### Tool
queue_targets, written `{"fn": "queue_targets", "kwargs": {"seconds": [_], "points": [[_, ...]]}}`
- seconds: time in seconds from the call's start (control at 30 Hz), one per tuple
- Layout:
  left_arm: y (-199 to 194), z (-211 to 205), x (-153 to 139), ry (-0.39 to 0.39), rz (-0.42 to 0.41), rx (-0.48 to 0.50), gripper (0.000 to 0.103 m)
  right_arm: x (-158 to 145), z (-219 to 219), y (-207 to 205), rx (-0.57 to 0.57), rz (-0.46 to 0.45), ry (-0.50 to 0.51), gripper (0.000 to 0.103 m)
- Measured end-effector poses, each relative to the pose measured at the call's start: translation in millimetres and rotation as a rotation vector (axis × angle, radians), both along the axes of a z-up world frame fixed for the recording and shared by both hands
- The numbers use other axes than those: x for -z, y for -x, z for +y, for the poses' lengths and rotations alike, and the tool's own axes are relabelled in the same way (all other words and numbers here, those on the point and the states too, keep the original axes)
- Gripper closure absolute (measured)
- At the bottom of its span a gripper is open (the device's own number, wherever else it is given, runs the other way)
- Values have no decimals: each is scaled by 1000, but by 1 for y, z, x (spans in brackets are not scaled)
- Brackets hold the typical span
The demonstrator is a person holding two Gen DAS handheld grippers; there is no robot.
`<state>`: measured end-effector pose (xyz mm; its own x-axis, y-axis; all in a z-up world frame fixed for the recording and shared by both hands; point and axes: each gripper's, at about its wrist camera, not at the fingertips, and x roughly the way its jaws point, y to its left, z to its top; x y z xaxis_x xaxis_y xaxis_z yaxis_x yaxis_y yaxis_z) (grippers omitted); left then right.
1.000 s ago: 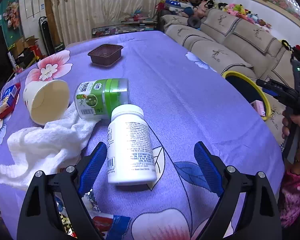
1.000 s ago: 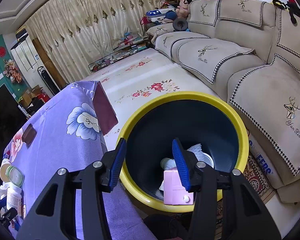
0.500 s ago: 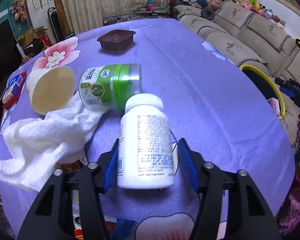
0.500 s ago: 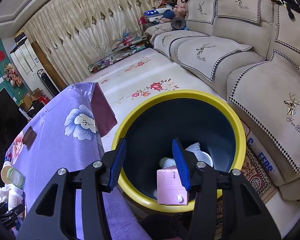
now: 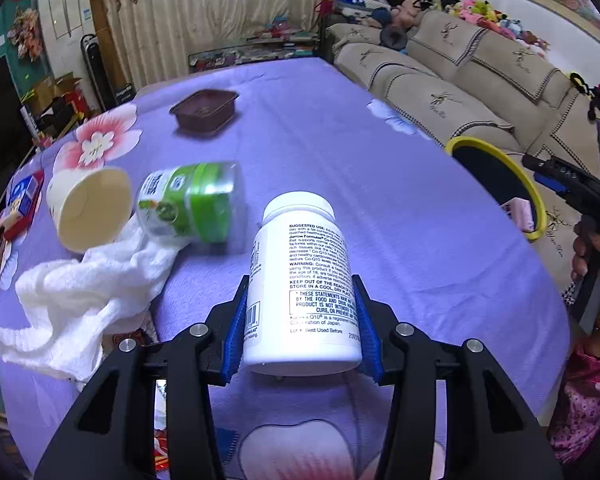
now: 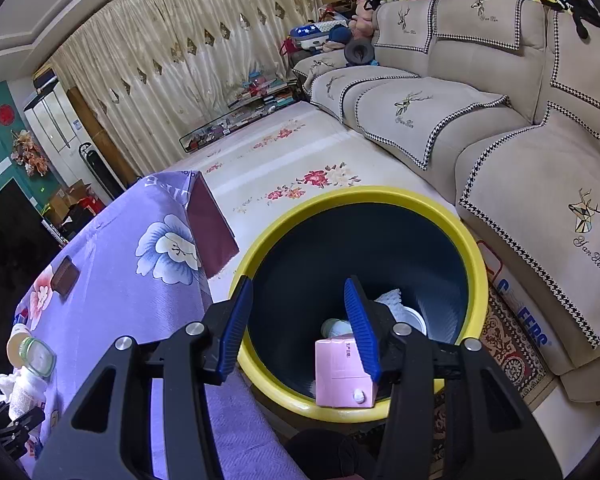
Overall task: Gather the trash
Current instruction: 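Carry the pill bottle over the bin and open the left gripper, then move the right gripper back over the table toward the green-labelled jar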
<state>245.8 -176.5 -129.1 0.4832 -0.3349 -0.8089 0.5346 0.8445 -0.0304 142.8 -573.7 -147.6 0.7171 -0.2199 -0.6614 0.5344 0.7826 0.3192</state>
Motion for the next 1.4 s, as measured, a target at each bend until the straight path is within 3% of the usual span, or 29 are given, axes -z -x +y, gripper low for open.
{"fn": "queue_targets", "kwargs": {"seconds": [0.37, 0.8, 1.07, 1.27, 1.33, 1.37, 1.4], "points": [[21, -48, -33, 46, -49, 123, 56, -13, -10, 22, 23, -37, 19, 57], [23, -183, -42, 69, -17, 364, 56, -19, -63, 78, 165, -65, 28, 57], [9, -281, -27, 36, 27, 446, 56, -8, -86, 97, 208, -65, 3, 57], [-8, -332, -7, 11, 40, 438, 56, -5, -95, 108, 229, -64, -4, 57], [-13, -339, -5, 13, 30, 421, 49, -5, -95, 109, 230, -65, -4, 57], [-16, -340, -6, 8, 16, 402, 36, -6, -94, 109, 230, -66, -4, 57], [-17, -338, -8, 17, 5, 386, 32, -6, -94, 109, 229, -66, -4, 57]]}}
